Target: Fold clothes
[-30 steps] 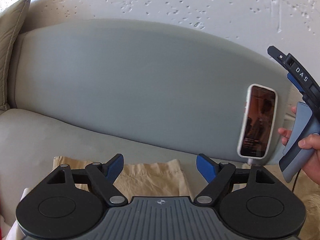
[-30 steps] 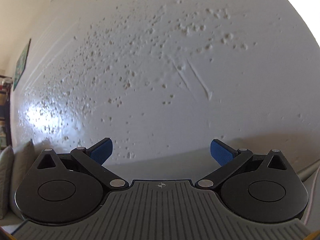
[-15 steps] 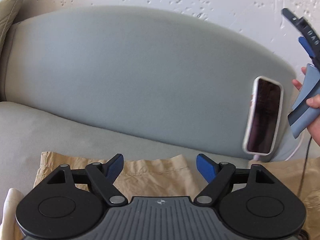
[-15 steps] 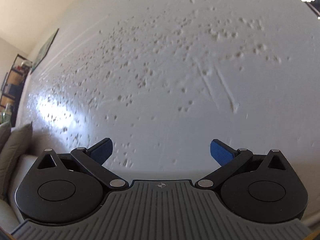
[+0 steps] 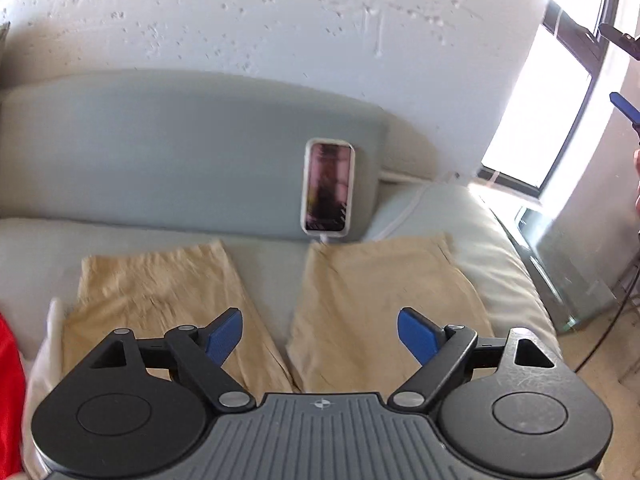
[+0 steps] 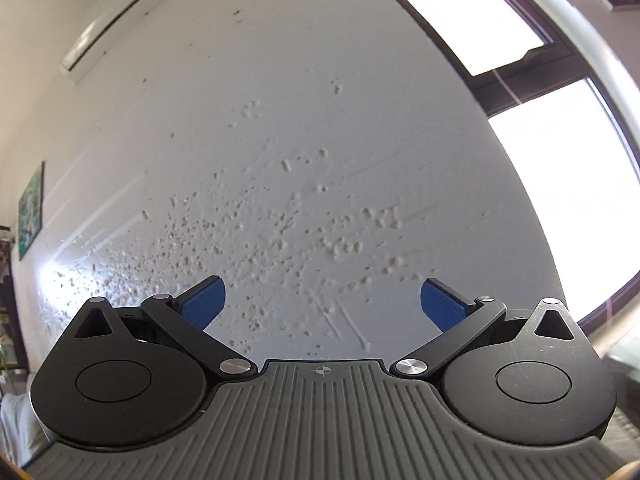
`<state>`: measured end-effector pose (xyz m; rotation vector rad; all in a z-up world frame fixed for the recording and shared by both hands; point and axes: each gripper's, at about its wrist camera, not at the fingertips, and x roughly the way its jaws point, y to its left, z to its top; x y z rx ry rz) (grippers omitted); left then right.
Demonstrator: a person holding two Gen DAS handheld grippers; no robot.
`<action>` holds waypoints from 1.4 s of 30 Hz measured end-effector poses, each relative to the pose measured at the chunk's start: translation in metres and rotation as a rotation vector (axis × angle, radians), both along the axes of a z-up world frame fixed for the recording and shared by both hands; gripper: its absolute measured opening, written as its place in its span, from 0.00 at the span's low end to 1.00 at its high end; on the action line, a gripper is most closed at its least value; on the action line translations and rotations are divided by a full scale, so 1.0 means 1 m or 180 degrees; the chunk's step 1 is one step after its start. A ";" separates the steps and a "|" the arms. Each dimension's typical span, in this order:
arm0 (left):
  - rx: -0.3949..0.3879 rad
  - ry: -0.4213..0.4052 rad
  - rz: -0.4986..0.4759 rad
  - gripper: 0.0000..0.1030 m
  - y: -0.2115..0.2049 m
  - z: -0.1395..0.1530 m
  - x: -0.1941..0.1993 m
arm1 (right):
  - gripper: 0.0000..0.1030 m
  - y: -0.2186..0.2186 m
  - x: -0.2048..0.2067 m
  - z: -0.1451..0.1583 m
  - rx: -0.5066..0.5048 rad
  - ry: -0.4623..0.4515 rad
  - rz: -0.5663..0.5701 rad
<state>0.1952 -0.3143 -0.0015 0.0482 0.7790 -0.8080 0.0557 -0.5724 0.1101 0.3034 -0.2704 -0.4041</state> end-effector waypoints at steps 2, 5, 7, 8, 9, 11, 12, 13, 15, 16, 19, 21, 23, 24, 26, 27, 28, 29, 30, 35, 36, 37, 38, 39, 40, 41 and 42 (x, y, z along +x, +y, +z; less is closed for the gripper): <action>0.0080 0.0216 -0.0166 0.82 -0.005 -0.010 -0.035 | 1.00 -0.003 -0.034 0.017 0.0165 0.0390 -0.0081; 0.0105 0.0438 -0.0243 0.80 -0.017 -0.036 -0.088 | 1.00 -0.016 -0.076 0.024 0.0540 0.1078 -0.0127; 0.0160 0.0474 -0.0289 0.77 -0.028 -0.053 -0.122 | 1.00 -0.028 -0.093 0.011 0.0792 0.1583 -0.0125; 0.0204 0.0451 -0.0318 0.75 -0.033 -0.061 -0.138 | 1.00 -0.033 -0.100 -0.001 0.0897 0.1829 -0.0094; 0.0226 0.0448 -0.0309 0.70 -0.037 -0.067 -0.149 | 1.00 -0.037 -0.105 -0.017 0.0973 0.2072 -0.0027; 0.0267 0.0443 -0.0289 0.58 -0.045 -0.079 -0.171 | 0.99 -0.042 -0.109 -0.057 0.1111 0.2480 0.0171; 0.0288 0.0440 -0.0278 0.45 -0.048 -0.085 -0.182 | 0.99 -0.041 -0.107 -0.078 0.1218 0.2631 0.0280; 0.0344 0.0407 -0.0278 0.40 -0.054 -0.085 -0.186 | 0.96 -0.039 -0.103 -0.098 0.1341 0.2752 0.0390; 0.0459 0.0337 -0.0279 0.42 -0.065 -0.085 -0.194 | 0.93 -0.036 -0.094 -0.134 0.1579 0.2943 0.0684; 0.0516 0.0301 -0.0280 0.51 -0.071 -0.084 -0.198 | 0.89 -0.035 -0.085 -0.146 0.1656 0.3022 0.0809; 0.0577 0.0036 -0.0357 0.70 -0.094 -0.080 -0.208 | 0.84 -0.029 -0.057 -0.178 0.1830 0.3228 0.1073; 0.0629 -0.0108 -0.0372 0.71 -0.109 -0.082 -0.210 | 0.81 -0.030 -0.039 -0.189 0.1947 0.3263 0.1196; 0.0868 -0.0317 -0.0420 0.72 -0.128 -0.091 -0.209 | 0.72 -0.035 -0.023 -0.197 0.2074 0.3251 0.1277; 0.0974 -0.0310 -0.0415 0.68 -0.134 -0.097 -0.206 | 0.68 -0.039 -0.017 -0.202 0.2128 0.3240 0.1307; 0.1185 -0.0286 -0.0401 0.62 -0.145 -0.108 -0.199 | 0.60 -0.047 -0.006 -0.209 0.2213 0.3195 0.1333; 0.1240 -0.0218 -0.0391 0.55 -0.146 -0.112 -0.195 | 0.60 -0.051 -0.001 -0.211 0.2246 0.3172 0.1333; 0.1293 -0.0147 -0.0381 0.40 -0.145 -0.117 -0.192 | 0.60 -0.055 0.002 -0.213 0.2267 0.3153 0.1327; 0.1274 -0.0117 -0.0392 0.33 -0.142 -0.116 -0.190 | 0.60 -0.059 0.006 -0.214 0.2280 0.3144 0.1316; 0.1251 -0.0089 -0.0404 0.16 -0.139 -0.115 -0.188 | 0.62 -0.062 0.010 -0.216 0.2292 0.3134 0.1294; 0.1138 0.0049 -0.0463 0.03 -0.123 -0.109 -0.180 | 0.62 -0.083 0.025 -0.227 0.2482 0.2912 0.1170; 0.1115 0.0077 -0.0475 0.03 -0.120 -0.108 -0.179 | 0.62 -0.087 0.028 -0.229 0.2522 0.2852 0.1146; 0.1093 0.0105 -0.0487 0.03 -0.117 -0.106 -0.177 | 0.61 -0.090 0.032 -0.231 0.2542 0.2813 0.1130; 0.1070 0.0132 -0.0498 0.03 -0.114 -0.105 -0.176 | 0.59 -0.092 0.038 -0.233 0.2547 0.2801 0.1112; 0.1026 0.0181 -0.0516 0.03 -0.111 -0.104 -0.173 | 0.57 -0.094 0.044 -0.235 0.2545 0.2803 0.1077; 0.0982 0.0231 -0.0534 0.03 -0.108 -0.103 -0.169 | 0.47 -0.094 0.049 -0.236 0.2535 0.2810 0.1026; 0.0937 0.0282 -0.0553 0.03 -0.104 -0.102 -0.166 | 0.26 -0.095 0.055 -0.237 0.2509 0.2823 0.0946; 0.0892 0.0332 -0.0571 0.03 -0.101 -0.100 -0.163 | 0.14 -0.095 0.060 -0.237 0.2472 0.2845 0.0850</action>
